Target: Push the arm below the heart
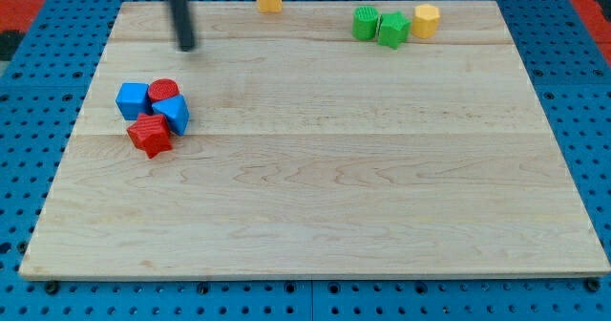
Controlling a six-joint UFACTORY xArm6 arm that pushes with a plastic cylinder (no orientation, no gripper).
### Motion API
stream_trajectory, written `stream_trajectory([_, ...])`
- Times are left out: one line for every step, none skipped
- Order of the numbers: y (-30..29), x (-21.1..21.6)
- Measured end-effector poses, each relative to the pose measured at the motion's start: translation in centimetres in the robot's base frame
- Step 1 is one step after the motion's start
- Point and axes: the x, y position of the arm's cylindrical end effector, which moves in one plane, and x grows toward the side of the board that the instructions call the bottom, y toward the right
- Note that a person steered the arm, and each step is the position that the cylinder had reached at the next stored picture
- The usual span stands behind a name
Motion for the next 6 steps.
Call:
stream_trajectory([-7.2,-0.9])
stream_trajectory([-7.3,-0.7])
stream_trajectory([-3.8,0.4])
stream_trajectory([6.8,5.4])
stream_trajectory([13.3,7.5])
stream_trajectory([17.3,8.0])
